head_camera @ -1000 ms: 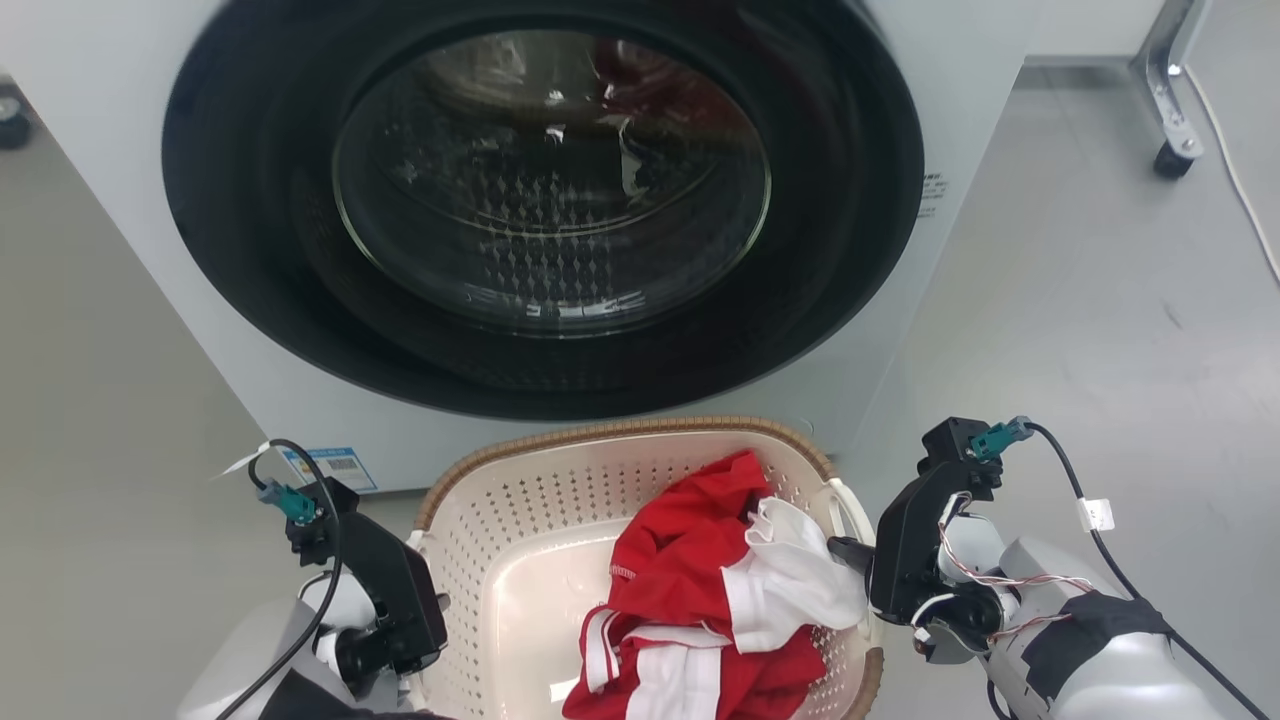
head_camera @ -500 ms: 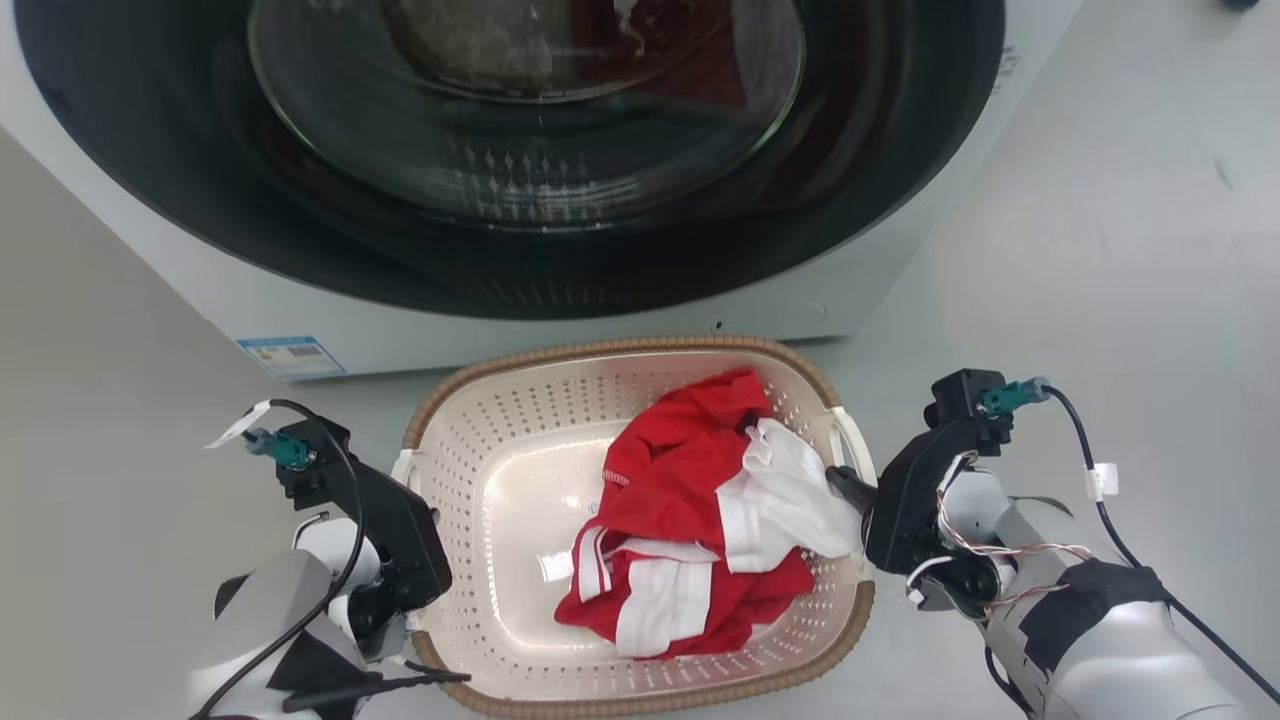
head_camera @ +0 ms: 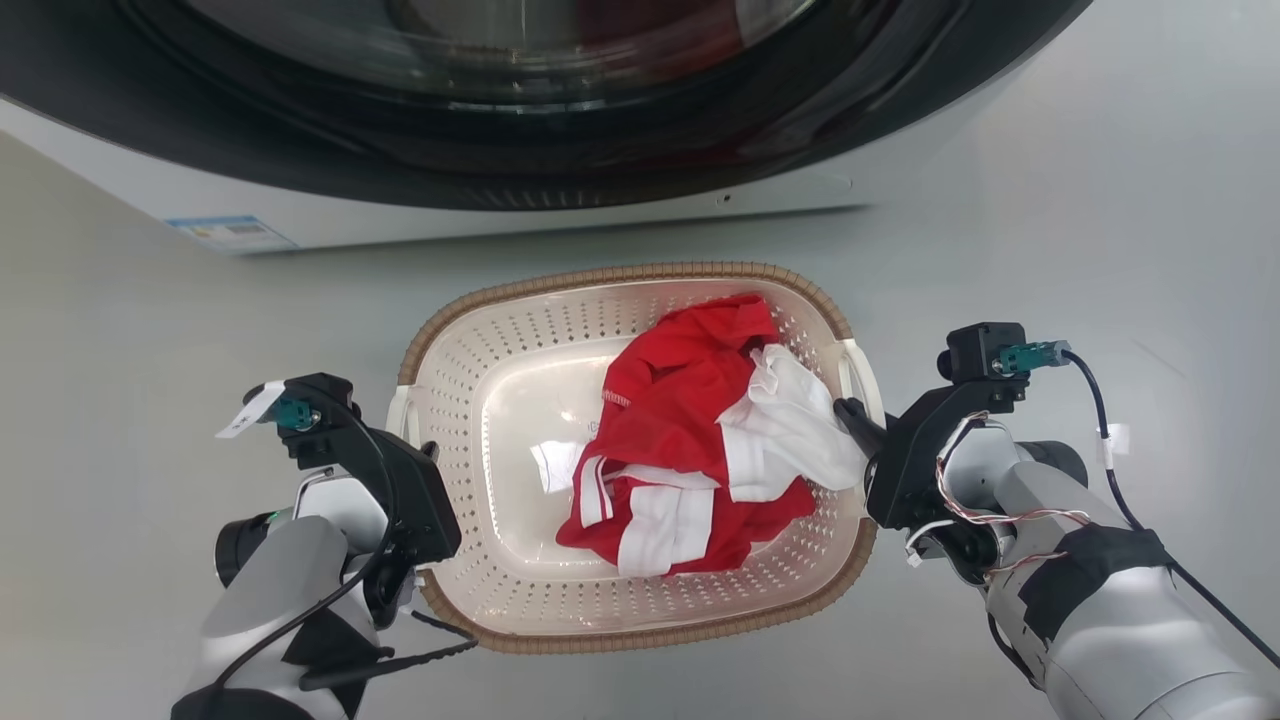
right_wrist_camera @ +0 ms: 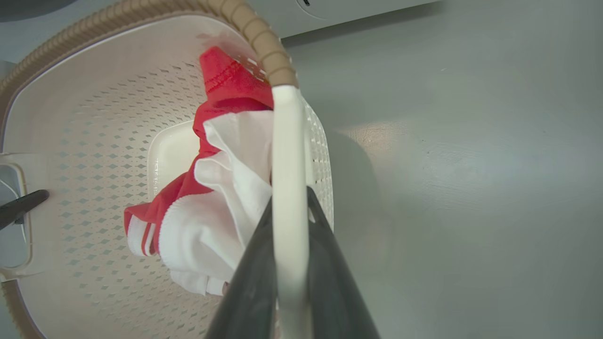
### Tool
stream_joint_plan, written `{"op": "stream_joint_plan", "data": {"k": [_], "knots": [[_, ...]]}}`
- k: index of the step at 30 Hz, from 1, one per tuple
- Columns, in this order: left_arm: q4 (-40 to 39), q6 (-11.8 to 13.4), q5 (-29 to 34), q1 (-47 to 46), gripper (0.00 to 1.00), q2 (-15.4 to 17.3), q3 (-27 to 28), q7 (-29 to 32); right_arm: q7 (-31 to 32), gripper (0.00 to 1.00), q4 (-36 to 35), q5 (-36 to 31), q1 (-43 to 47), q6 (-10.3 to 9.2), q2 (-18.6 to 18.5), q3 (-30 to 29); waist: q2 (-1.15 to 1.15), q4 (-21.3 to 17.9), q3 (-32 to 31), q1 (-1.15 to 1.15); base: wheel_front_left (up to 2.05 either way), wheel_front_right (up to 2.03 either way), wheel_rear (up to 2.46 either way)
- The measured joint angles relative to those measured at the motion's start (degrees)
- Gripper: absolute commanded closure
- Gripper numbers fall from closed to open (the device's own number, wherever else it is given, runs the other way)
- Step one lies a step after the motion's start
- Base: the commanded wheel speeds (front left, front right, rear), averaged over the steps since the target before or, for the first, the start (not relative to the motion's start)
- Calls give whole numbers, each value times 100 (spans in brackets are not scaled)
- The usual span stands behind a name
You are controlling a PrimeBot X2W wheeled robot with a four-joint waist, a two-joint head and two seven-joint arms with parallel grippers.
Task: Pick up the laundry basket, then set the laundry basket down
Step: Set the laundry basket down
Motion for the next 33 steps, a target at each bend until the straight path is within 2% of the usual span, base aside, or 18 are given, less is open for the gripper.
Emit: {"op": "stream_joint_plan", "data": {"k": [16, 25, 33], "knots": [[-53, 73, 307, -202, 100, -108, -167, -1087, -1071, 100, 153, -354, -260, 0, -54, 85, -1, 34, 1110, -1, 0, 0, 0], [-36, 146, 322, -371, 100, -146, -156, -1518, -1557, 100, 229, -498, -398, 0, -62, 137, 0, 58, 1450, -1, 0, 0, 0], [69, 142, 322, -386, 100, -191, -160, -1672, -1671, 100, 393, -505, -431, 0, -18, 158, 0, 85, 1582, -1, 0, 0, 0]]}}
